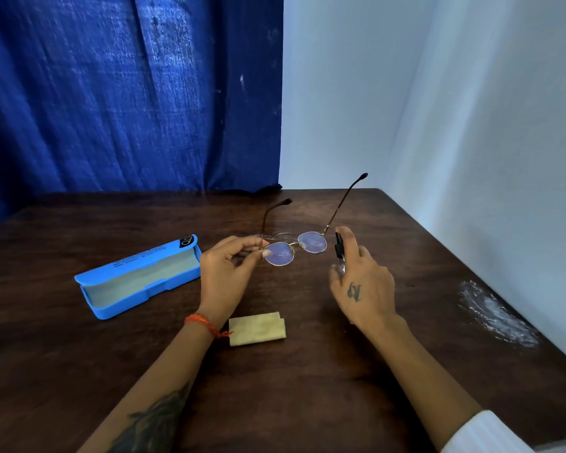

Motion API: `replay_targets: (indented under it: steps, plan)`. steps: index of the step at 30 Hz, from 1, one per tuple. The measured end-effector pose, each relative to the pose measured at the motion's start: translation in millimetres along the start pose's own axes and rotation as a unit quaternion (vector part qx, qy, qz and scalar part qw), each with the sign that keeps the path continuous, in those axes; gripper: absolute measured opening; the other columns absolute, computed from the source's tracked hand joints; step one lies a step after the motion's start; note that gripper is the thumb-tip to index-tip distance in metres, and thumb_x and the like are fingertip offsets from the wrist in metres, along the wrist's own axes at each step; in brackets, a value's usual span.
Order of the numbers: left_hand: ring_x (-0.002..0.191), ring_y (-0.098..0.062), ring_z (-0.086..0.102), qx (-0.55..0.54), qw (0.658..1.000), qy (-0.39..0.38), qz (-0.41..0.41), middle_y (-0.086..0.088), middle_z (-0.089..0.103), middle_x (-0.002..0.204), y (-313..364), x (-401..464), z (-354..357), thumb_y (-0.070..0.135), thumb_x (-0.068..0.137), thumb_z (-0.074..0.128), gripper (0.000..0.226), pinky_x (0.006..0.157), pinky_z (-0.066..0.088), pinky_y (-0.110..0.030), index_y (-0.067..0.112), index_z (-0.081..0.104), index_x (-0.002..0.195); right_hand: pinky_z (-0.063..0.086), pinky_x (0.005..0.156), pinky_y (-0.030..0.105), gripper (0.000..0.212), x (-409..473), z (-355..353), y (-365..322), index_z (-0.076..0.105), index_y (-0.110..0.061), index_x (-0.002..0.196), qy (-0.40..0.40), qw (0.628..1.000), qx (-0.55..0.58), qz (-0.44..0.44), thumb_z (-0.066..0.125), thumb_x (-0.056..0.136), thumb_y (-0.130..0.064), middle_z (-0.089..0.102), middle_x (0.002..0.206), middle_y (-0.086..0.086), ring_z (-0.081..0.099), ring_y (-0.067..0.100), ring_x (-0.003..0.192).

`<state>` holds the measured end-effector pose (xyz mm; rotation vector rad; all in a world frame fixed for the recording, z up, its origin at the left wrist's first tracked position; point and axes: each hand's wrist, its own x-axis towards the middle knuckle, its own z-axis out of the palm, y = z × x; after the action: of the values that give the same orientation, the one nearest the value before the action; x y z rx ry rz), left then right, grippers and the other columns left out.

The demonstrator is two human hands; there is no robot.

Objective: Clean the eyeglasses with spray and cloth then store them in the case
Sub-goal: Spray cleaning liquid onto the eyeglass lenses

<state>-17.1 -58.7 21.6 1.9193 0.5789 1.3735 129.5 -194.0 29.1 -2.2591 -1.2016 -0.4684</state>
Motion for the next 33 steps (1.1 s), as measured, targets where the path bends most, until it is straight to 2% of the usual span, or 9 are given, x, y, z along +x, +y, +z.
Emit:
replay_targets:
  steps: [5, 10, 12, 17, 21, 23, 27, 31, 33]
  plan:
    - [0.079, -0.008, 0.065, -0.001, 1.0, 0.002, 0.005, 0.011, 0.065, 0.083, 2, -1, -1, 0.006, 0.074, 0.072, 0.024, 0.073, 0.052, -0.014, 0.02, 0.068, 0.092, 0.041, 0.06, 0.03, 0.063, 0, 2, 7, 0.025, -0.024, 0.144, 0.059, 0.996, 0.071, -0.008, 0.055, 0.089, -0.027, 0.061, 0.107, 0.009, 0.063, 0.03, 0.077]
    - [0.079, -0.007, 0.064, 0.003, 1.0, 0.002, 0.0, 0.011, 0.065, 0.082, 1, -1, -2, 0.007, 0.073, 0.072, 0.024, 0.073, 0.052, -0.013, 0.02, 0.067, 0.092, 0.041, 0.087, 0.038, 0.068, 12, -8, 20, 0.012, -0.032, 0.145, 0.074, 0.966, 0.232, 0.086, 0.051, 0.09, -0.025, 0.045, 0.138, 0.01, 0.056, 0.032, 0.107]
    - [0.079, -0.008, 0.065, 0.0, 1.0, 0.003, -0.001, 0.009, 0.066, 0.082, 1, -1, -2, 0.007, 0.073, 0.072, 0.023, 0.073, 0.051, -0.013, 0.021, 0.068, 0.091, 0.041, 0.095, 0.036, 0.075, 18, -6, 27, 0.007, -0.034, 0.146, 0.08, 0.947, 0.301, 0.079, 0.052, 0.087, -0.017, 0.034, 0.146, 0.009, 0.055, 0.018, 0.109]
    - [0.08, -0.009, 0.065, 0.0, 1.0, 0.003, -0.005, 0.009, 0.066, 0.082, 0, -1, -1, 0.004, 0.073, 0.072, 0.024, 0.073, 0.051, -0.012, 0.021, 0.068, 0.09, 0.029, 0.088, -0.004, 0.079, 21, -1, 37, 0.01, -0.019, 0.147, 0.098, 0.943, 0.317, 0.012, 0.059, 0.087, -0.006, 0.028, 0.145, 0.006, 0.037, -0.004, 0.117]
    - [0.08, -0.007, 0.065, 0.004, 1.0, 0.002, -0.014, 0.008, 0.066, 0.082, -1, -1, -2, 0.006, 0.073, 0.072, 0.023, 0.073, 0.051, -0.011, 0.02, 0.068, 0.091, 0.02, 0.089, -0.008, 0.078, 22, 5, 39, 0.015, -0.011, 0.146, 0.106, 0.946, 0.305, 0.001, 0.062, 0.085, 0.001, 0.023, 0.139, -0.006, 0.024, -0.004, 0.125]
    - [0.08, -0.007, 0.065, 0.006, 1.0, 0.001, -0.019, 0.006, 0.066, 0.082, -2, -1, -2, 0.007, 0.073, 0.072, 0.022, 0.073, 0.051, -0.011, 0.019, 0.068, 0.091, 0.023, 0.095, -0.003, 0.08, 22, 7, 42, 0.016, -0.013, 0.147, 0.113, 0.948, 0.297, -0.003, 0.064, 0.084, -0.002, 0.024, 0.139, -0.007, 0.027, 0.003, 0.128]
    - [0.08, -0.006, 0.064, 0.009, 0.999, -0.002, -0.03, 0.004, 0.068, 0.084, -4, -1, -3, 0.009, 0.073, 0.073, 0.021, 0.073, 0.05, -0.01, 0.016, 0.07, 0.092, 0.043, 0.101, 0.042, 0.089, 20, 9, 48, 0.011, -0.025, 0.147, 0.102, 0.954, 0.281, -0.004, 0.07, 0.081, -0.016, 0.025, 0.144, -0.008, 0.037, 0.02, 0.131]
    - [0.081, -0.004, 0.064, 0.024, 0.999, 0.0, -0.032, 0.003, 0.067, 0.084, -4, -2, -4, 0.009, 0.073, 0.072, 0.02, 0.073, 0.05, -0.009, 0.011, 0.071, 0.093, 0.029, 0.107, 0.058, 0.091, 16, 7, 43, 0.012, -0.021, 0.146, 0.154, 0.98, 0.123, -0.014, 0.064, 0.078, -0.051, 0.022, 0.152, 0.012, 0.021, 0.029, 0.14]
    - [0.079, -0.001, 0.063, 0.018, 0.999, 0.003, -0.038, 0.002, 0.067, 0.084, -4, -2, -5, 0.008, 0.073, 0.072, 0.019, 0.072, 0.049, -0.009, 0.01, 0.071, 0.092, 0.025, 0.107, 0.061, 0.085, 12, 0, 33, 0.02, -0.018, 0.144, 0.196, 0.977, 0.077, -0.04, 0.064, 0.079, -0.051, 0.024, 0.151, 0.017, 0.02, 0.033, 0.14]
